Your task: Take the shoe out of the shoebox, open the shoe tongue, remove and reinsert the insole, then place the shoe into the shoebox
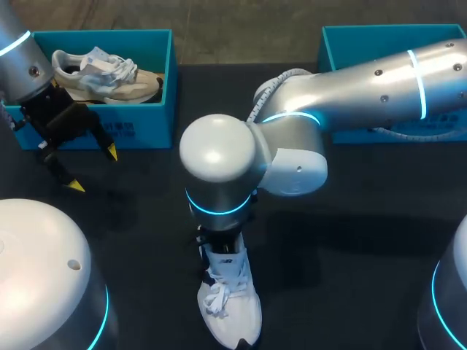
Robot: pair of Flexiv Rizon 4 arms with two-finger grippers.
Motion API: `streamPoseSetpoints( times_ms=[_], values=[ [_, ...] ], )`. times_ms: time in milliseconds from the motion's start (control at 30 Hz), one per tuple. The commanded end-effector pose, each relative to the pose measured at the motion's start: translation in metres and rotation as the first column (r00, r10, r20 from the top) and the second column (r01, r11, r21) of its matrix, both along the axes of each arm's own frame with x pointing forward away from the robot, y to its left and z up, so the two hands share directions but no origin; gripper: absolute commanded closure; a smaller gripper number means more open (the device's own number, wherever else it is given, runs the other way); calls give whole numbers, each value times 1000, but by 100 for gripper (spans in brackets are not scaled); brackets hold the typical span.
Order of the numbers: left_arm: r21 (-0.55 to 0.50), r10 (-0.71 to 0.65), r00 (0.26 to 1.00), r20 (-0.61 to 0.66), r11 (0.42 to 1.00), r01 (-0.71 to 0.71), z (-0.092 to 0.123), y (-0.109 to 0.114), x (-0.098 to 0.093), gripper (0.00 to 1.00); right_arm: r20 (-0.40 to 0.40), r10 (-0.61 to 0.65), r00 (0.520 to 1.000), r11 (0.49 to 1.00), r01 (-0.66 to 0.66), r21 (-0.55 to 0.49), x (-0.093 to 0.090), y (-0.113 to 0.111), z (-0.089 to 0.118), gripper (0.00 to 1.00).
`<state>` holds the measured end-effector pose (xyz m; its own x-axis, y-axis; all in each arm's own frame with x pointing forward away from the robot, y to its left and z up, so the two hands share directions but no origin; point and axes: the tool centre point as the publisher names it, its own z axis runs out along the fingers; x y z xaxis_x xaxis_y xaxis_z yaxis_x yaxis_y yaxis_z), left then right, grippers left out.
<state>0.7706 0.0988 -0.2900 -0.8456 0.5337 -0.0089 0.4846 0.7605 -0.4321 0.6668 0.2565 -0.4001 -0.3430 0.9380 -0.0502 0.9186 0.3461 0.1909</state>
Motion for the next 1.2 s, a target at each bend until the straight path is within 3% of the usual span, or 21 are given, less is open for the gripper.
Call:
streamPoseSetpoints(
  times_ms=[33, 200, 500, 600, 767, 867, 1033, 1133, 1200],
  values=[
    [3, -1, 1000, 0, 1000, 1, 0, 0, 0, 0, 27, -7, 1000, 1000, 8, -26, -9, -1, 28, 100],
    [3, -1, 1000, 0, 1000, 1, 0, 0, 0, 0, 17, -5, 1000, 999, 5, -43, -11, 0, 39, 100],
    [3, -1, 1000, 0, 1000, 1, 0, 0, 0, 0, -40, -31, 999, 998, 29, -55, -12, -10, 34, 100],
    [3, -1, 1000, 0, 1000, 1, 0, 0, 0, 0, -51, -21, 999, 998, 18, -62, -13, -7, 34, 75],
    [3, -1, 1000, 0, 1000, 1, 0, 0, 0, 0, -65, -20, 998, 998, 15, -66, -19, -4, 37, 59],
    [3, -1, 1000, 0, 1000, 1, 0, 0, 0, 0, -73, -27, 997, 997, 21, -78, -24, -3, 41, 42],
    [3, -1, 1000, 0, 1000, 1, 0, 0, 0, 0, -91, -42, 995, 996, 35, -79, -32, -4, 40, 35],
    [3, -1, 1000, 0, 1000, 1, 0, 0, 0, 0, -96, -51, 994, 996, 44, -77, -37, -4, 40, 14],
    [3, -1, 1000, 0, 1000, 1, 0, 0, 0, 0, -96, -54, 994, 996, 47, -75, -40, -4, 42, 5]
  ],
)
